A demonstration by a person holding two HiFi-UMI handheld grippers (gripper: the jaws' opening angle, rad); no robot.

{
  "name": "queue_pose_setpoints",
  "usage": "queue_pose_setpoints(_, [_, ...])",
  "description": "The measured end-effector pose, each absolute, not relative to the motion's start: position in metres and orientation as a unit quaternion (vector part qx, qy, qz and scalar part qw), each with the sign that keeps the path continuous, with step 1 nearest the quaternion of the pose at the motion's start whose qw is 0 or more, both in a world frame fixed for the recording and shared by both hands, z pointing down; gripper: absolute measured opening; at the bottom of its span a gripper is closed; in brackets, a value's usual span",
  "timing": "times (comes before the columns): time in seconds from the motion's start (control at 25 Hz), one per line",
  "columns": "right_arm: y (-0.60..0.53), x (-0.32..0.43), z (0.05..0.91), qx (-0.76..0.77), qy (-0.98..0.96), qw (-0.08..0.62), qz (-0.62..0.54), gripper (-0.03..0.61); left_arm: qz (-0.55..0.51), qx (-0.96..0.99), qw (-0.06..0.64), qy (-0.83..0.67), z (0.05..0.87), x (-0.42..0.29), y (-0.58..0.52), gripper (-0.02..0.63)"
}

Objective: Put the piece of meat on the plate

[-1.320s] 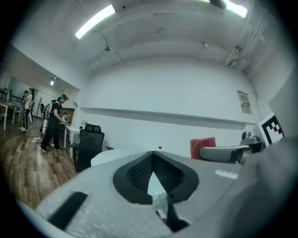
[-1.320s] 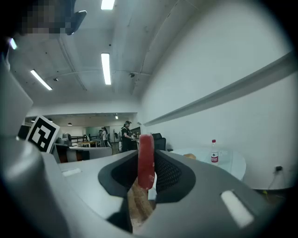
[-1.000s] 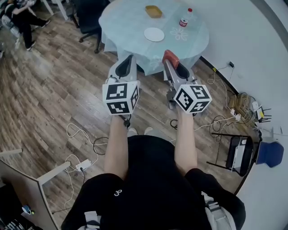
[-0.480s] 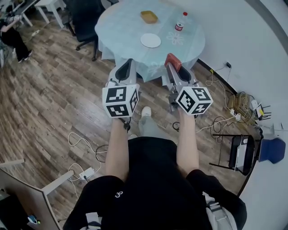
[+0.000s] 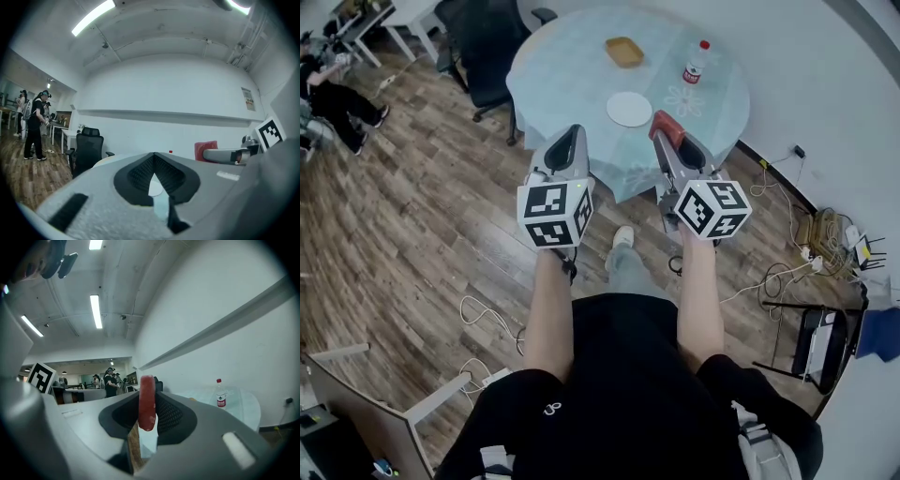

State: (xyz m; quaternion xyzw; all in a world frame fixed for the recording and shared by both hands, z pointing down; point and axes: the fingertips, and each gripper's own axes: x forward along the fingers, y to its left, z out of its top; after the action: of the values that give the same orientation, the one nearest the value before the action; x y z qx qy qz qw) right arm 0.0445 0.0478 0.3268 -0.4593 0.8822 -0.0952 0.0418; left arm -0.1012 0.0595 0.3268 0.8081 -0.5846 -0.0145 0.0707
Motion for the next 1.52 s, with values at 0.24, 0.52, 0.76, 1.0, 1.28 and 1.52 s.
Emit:
queue_pose_setpoints(0.24, [-0.060,0.076,0.344,-0.472,0.872,0.029,-0.127,0.101,0.012,0.811,0.098,-0.576,0.350,-0.070,-0.044,-0.005])
queue_pose_setpoints(0.52, [-0.183,0.084,0.370,-0.468,0.869,0.018,-0.162,0.101,0.039,0.801,0.123,-0.585,0.372,-0.065,-0.164,-0.005])
queue_pose_setpoints(0.76, [-0.242,0.099,0.373,-0.468,0.867,0.023,-0.170,0.101,0.048,0.802,0.124,-0.582,0.379,-0.046,-0.219,-0.005])
queue_pose_setpoints(1.0, [-0.275,0.091,0.399,-0.470,0.861,0.004,-0.195,0.101,0.064,0.801,0.152,-0.575,0.403,-0.051,-0.256,-0.005])
queue_pose_setpoints(1.28, [-0.300,0.085,0.447,-0.483,0.842,-0.037,-0.238,0.101,0.092,0.806,0.192,-0.552,0.445,-0.055,-0.290,-0.005])
queue_pose_setpoints(1.52, [-0.293,0.066,0.528,-0.464,0.820,-0.127,-0.309,0.101,0.114,0.798,0.235,-0.543,0.492,-0.067,-0.299,-0.005])
